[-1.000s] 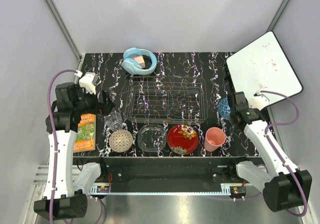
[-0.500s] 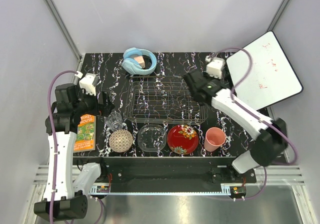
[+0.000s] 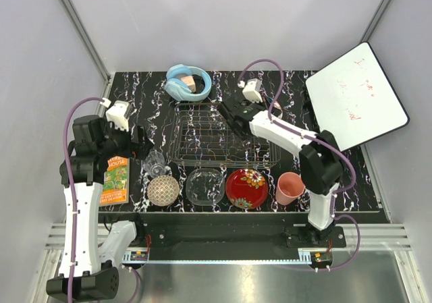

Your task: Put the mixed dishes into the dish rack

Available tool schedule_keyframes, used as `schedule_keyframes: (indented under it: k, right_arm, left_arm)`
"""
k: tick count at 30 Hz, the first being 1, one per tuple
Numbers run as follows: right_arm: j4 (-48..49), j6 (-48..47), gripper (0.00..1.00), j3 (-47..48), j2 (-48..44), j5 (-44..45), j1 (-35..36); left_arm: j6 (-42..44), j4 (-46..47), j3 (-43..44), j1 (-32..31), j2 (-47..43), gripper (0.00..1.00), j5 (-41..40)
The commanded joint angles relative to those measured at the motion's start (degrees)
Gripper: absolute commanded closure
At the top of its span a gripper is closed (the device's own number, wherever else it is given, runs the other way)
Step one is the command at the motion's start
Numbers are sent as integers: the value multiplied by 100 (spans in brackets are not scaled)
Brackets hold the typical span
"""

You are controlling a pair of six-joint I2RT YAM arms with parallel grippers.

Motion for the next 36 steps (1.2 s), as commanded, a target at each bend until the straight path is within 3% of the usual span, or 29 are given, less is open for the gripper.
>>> schedule_keyframes:
  k: [1, 15, 18, 20, 24, 27, 33, 36]
  right_arm:
    - [86, -178, 100, 608, 503, 954, 183]
    - [51, -231, 100, 625, 1164, 831, 280]
    - [51, -196, 88, 678, 1208, 725, 280]
    - [60, -187, 67, 713, 1269, 628, 280]
    - [51, -125, 56, 793, 1471, 444, 280]
    - [51, -73, 42, 784, 1515, 321, 280]
    - [69, 15, 29, 749, 1113, -30, 341]
    - [60, 33, 28, 784, 718, -452, 412]
  left_arm:
    - [100, 169, -135, 28, 173, 1, -50]
    - [258, 205, -249, 28, 270, 3, -77]
    - [267, 205, -267, 20, 270, 3, -50]
    - [284, 196, -285, 28, 261, 3, -50]
    - [416, 205, -337, 19, 226, 6, -85]
    - [547, 170, -372, 19, 165, 6, -94]
    - [1144, -164, -408, 19, 33, 6, 11]
    - [1558, -471, -382, -7, -55, 6, 117]
